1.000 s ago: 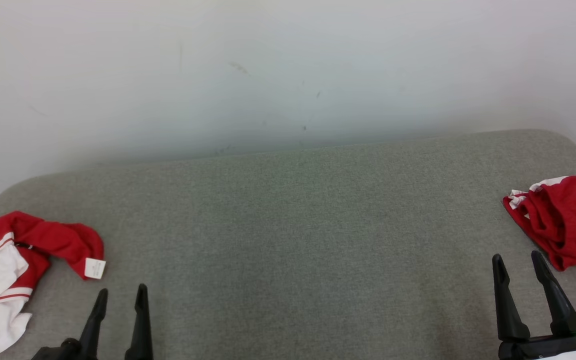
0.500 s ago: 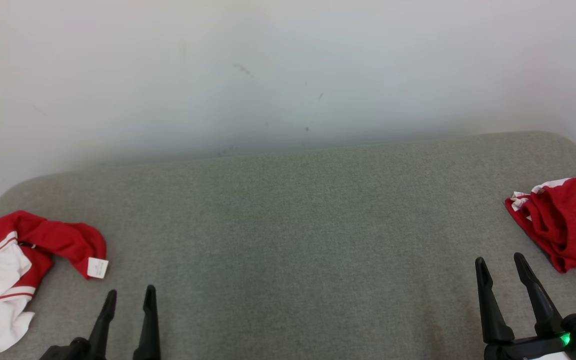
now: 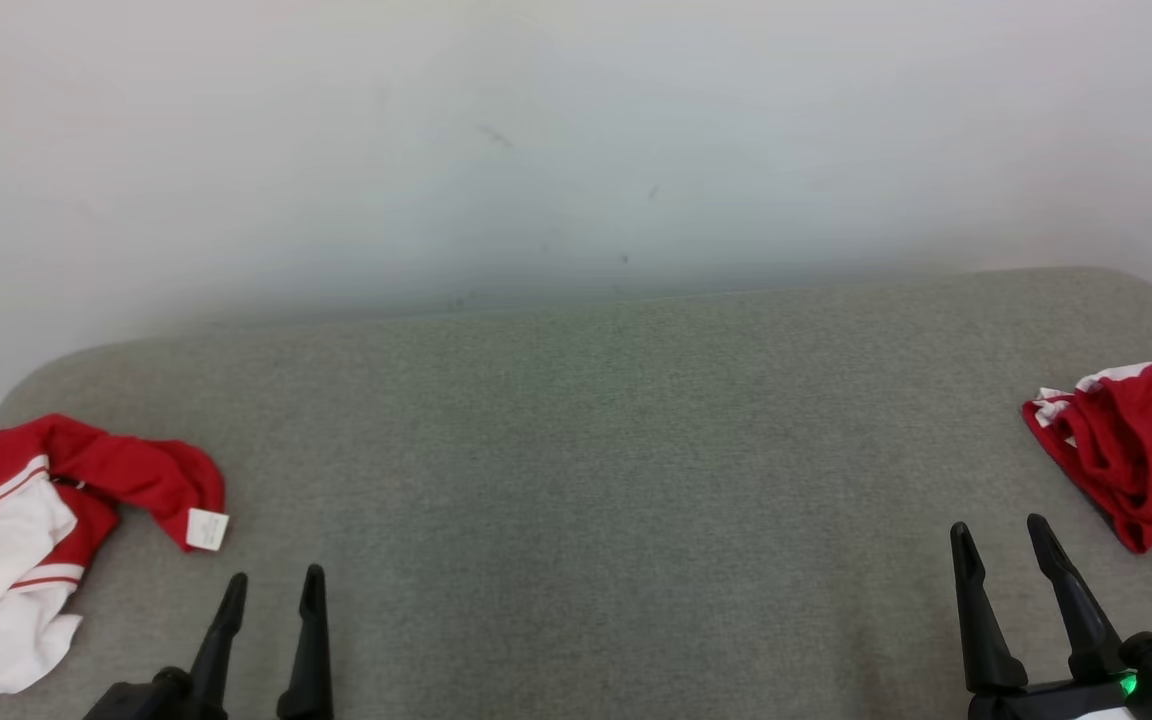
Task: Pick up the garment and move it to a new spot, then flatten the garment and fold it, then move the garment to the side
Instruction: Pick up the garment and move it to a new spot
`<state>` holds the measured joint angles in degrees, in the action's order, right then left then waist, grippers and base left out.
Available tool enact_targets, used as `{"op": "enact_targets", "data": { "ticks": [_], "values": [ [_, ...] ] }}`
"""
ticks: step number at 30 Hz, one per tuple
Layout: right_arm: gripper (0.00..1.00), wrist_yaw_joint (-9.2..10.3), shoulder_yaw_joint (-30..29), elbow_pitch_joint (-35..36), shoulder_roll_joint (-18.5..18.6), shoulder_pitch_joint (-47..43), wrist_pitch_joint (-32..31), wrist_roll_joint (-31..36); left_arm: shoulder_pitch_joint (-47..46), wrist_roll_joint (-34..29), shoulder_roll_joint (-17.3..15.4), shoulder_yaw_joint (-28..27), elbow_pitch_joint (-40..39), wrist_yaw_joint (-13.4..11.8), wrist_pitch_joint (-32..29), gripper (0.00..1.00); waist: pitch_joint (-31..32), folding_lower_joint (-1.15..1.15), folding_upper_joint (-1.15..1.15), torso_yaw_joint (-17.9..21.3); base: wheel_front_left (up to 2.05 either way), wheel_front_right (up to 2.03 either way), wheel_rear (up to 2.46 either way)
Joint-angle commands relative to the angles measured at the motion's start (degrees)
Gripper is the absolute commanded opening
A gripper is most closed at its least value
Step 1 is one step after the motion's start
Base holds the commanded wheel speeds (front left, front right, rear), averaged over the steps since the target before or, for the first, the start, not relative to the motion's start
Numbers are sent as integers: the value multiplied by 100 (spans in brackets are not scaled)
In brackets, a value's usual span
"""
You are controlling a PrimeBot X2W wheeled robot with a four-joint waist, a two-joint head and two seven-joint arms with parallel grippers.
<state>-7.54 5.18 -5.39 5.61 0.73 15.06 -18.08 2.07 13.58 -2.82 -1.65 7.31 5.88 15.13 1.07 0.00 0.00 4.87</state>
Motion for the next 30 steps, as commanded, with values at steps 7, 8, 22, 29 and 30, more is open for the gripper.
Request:
{"op": "enact_targets", "data": {
  "ticks": [7, 8, 22, 29, 30],
  "values": [
    [100, 12, 77, -95, 13, -68, 14, -59, -105, -93, -18, -47, 53, 17, 0, 100, 17, 0, 0, -432, 0, 0, 0],
    [100, 12, 97, -104, 10, -61, 14, -60, -112, -89, -18, -71, 58, 13, 0, 100, 24, 0, 0, -508, 0, 0, 0],
    [100, 12, 426, -375, -61, 208, 7, -118, -162, -135, -16, -168, 143, -115, 0, 100, 27, 0, 0, -1682, 0, 0, 0],
    [100, 12, 555, -464, -94, 267, 6, -124, -141, -153, -18, -273, 179, -177, 0, 100, 53, 0, 0, -2108, 0, 0, 0],
    [100, 11, 568, -475, -100, 274, 6, -132, -140, -161, -17, -282, 186, -171, 0, 100, 59, 0, 0, -2148, 0, 0, 0]
  ]
}}
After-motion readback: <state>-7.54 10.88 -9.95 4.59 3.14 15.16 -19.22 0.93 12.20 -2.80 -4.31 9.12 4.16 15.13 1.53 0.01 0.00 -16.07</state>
